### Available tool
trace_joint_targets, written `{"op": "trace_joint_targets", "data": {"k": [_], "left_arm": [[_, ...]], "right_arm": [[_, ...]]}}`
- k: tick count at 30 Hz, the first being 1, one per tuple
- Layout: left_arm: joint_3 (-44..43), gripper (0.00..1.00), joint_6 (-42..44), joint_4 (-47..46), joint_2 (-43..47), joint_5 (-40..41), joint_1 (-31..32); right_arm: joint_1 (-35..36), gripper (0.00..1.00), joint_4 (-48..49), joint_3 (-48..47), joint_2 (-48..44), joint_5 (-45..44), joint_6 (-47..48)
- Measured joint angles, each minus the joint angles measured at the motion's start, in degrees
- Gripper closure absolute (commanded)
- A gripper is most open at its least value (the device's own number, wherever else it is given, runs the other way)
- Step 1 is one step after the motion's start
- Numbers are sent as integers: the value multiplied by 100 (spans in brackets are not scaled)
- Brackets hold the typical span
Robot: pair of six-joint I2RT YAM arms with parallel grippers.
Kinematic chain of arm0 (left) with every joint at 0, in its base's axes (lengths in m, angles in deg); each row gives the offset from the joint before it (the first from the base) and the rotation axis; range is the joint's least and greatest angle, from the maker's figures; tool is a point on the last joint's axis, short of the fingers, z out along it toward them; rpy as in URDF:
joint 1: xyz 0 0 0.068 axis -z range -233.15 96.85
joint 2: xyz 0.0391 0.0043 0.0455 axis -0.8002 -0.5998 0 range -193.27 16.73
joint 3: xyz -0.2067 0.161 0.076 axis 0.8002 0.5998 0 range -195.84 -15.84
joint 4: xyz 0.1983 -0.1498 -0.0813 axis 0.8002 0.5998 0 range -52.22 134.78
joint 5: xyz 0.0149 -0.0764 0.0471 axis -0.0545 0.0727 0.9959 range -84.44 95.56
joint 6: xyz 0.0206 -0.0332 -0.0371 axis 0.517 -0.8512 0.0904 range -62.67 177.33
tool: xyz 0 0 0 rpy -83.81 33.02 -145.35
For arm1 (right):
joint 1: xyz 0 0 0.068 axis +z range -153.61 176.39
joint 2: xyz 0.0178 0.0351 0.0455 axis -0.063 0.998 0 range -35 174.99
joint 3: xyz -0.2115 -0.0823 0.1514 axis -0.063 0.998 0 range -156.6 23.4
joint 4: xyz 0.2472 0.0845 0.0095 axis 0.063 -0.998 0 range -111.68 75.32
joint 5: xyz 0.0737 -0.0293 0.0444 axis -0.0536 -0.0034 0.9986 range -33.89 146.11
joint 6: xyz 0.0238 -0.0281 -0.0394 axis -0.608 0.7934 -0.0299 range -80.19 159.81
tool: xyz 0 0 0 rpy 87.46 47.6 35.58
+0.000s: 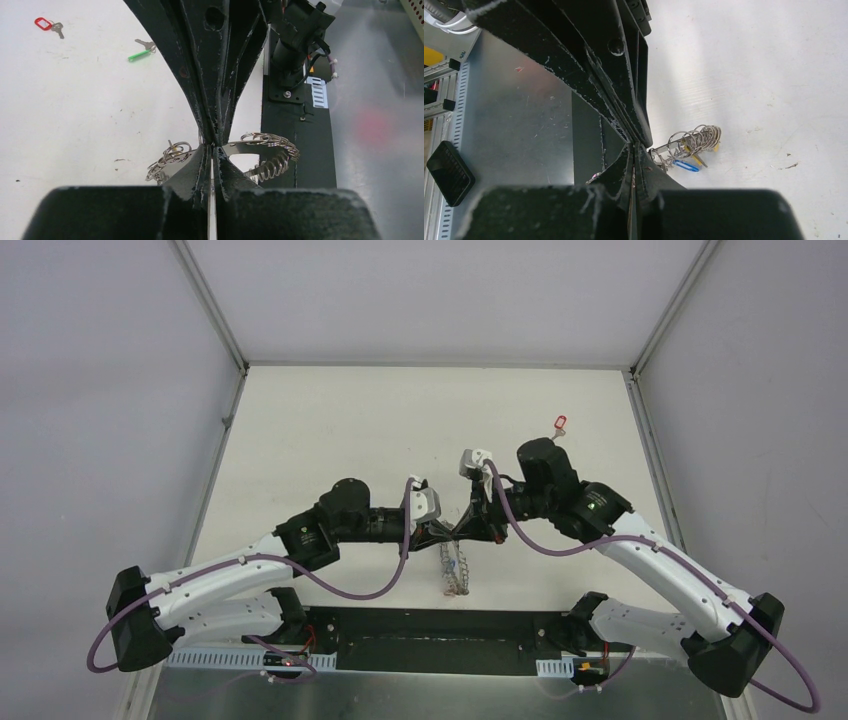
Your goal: Put the keys on the keyring
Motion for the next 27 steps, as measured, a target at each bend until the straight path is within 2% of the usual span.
{"op": "trace_joint_targets", "data": {"k": [3,4,7,8,10,13,18,22,27], "left_arm": [[0,100,37,-7,-20,-94,-2],[0,100,39,-9,-24,-114,-2],[0,100,31,-28,-20,-129,-2],[2,100,22,-37,-13,-133,0],[48,100,-24,-39,28,-118,4],[203,100,-155,-68,212,39,4],[702,100,-531,-627,697,323,4],[796,100,-621,-800,785,387,4],[872,100,-717,-1016,870,466,4]], "right_arm": [[0,100,-24,0,-7,-4,-7],[0,96,-33,0,-11,-7,-9],[2,67,-37,0,-68,-72,-42],[0,62,11,0,-109,-133,-37],[0,57,129,13,-221,-262,-81],[0,58,431,219,-588,-485,-109],[-35,72,1010,994,-1368,-562,-245],[-39,74,1220,1156,-1394,-455,-330],[-48,82,1692,1370,-1342,11,-553]]}}
